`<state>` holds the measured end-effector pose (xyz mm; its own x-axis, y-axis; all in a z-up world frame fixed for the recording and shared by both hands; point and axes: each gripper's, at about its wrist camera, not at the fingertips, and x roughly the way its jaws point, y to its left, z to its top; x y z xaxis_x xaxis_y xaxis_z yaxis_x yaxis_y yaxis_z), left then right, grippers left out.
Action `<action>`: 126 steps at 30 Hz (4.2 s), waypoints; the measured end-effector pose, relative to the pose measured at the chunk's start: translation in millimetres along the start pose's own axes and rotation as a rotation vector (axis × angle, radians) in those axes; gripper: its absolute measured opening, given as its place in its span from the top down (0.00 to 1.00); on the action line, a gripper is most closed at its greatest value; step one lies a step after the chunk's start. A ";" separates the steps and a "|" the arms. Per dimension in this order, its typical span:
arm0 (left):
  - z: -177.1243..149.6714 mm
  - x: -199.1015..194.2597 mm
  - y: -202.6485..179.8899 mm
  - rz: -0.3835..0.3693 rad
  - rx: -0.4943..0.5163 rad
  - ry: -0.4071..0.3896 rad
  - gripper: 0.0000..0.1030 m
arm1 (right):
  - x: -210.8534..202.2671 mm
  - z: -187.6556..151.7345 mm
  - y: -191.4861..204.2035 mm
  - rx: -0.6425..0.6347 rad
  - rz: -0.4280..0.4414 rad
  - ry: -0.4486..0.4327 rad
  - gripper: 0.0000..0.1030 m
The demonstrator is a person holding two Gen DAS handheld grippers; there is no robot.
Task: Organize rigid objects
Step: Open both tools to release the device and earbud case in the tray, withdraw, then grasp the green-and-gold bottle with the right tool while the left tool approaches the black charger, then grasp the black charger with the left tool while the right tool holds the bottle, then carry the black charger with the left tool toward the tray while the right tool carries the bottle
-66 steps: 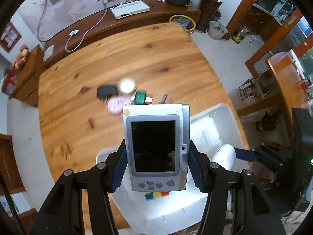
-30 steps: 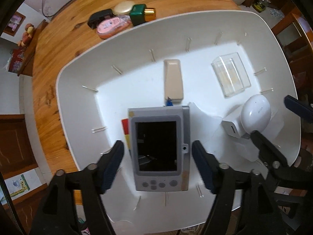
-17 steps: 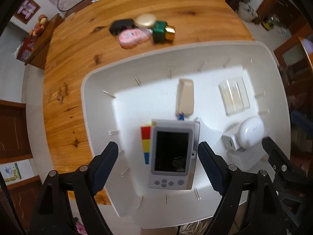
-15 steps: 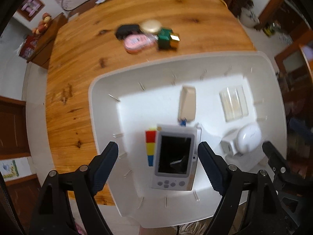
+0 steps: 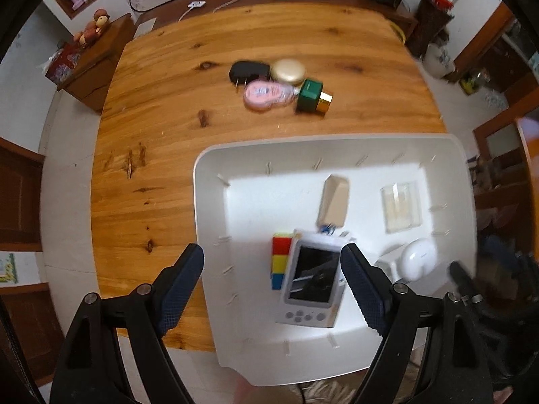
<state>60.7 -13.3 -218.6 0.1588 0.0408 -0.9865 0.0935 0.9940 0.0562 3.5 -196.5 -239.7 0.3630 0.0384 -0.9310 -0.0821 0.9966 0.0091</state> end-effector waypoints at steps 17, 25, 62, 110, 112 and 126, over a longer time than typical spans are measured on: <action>-16.2 36.2 39.4 0.153 -0.031 0.072 0.17 | 2.6 5.7 6.5 -0.034 -0.014 0.008 0.29; -22.0 62.7 42.6 0.145 0.006 0.142 0.17 | 5.7 17.2 23.0 -0.071 -0.013 0.011 0.29; 164.7 39.9 47.2 0.034 0.418 -0.107 0.15 | 102.2 205.7 56.1 0.172 0.132 0.109 0.29; 251.4 184.8 75.1 -0.041 0.084 0.231 0.16 | 181.7 188.0 36.1 0.423 0.188 0.352 0.53; 251.2 189.4 71.6 -0.034 0.085 0.240 0.18 | 182.8 188.2 36.9 0.419 0.184 0.354 0.53; 228.4 136.7 63.2 -0.034 0.063 0.126 0.37 | 152.5 189.5 37.1 0.419 0.254 0.273 0.53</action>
<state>312.8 32.0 -314.8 0.0305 0.0238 -0.9993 0.1588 0.9869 0.0284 231.7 -139.8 -312.2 0.1215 0.3160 -0.9410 0.2610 0.9045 0.3374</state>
